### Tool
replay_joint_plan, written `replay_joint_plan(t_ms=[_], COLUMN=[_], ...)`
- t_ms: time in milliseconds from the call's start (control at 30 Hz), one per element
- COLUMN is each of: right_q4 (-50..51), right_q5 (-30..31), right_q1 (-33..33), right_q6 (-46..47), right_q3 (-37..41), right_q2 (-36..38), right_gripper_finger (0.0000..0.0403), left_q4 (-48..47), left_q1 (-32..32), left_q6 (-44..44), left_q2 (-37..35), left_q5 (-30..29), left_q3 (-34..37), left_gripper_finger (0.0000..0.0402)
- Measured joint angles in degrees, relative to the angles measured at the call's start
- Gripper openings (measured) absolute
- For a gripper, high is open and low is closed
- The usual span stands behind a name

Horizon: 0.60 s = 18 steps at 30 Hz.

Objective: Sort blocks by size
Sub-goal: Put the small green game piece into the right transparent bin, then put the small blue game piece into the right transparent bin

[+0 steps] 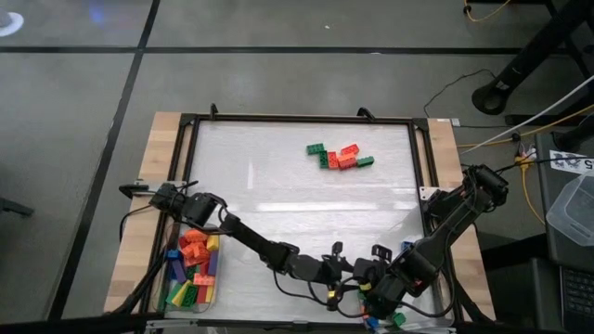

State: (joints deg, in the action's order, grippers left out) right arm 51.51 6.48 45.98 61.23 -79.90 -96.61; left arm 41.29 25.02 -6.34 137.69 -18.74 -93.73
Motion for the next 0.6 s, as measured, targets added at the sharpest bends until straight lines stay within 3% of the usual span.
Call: replay_joint_plan(t_ms=[367,600], right_q4=[-0.7,7.7], right_q5=[2.0,-4.8], right_q1=[0.0,0.1], right_q6=[0.0,0.0], right_q3=[-0.1,-0.1], right_q2=[2.0,2.0], right_gripper_finger=[0.0150,0.0150], left_q4=[-4.7,-2.0], left_q1=[0.0,0.1], left_q6=[-0.2,4.9], left_q2=[0.0,-0.9], left_q5=[0.2,0.2], left_q3=[0.0,0.0], left_gripper_finger=[0.0156,0.0156])
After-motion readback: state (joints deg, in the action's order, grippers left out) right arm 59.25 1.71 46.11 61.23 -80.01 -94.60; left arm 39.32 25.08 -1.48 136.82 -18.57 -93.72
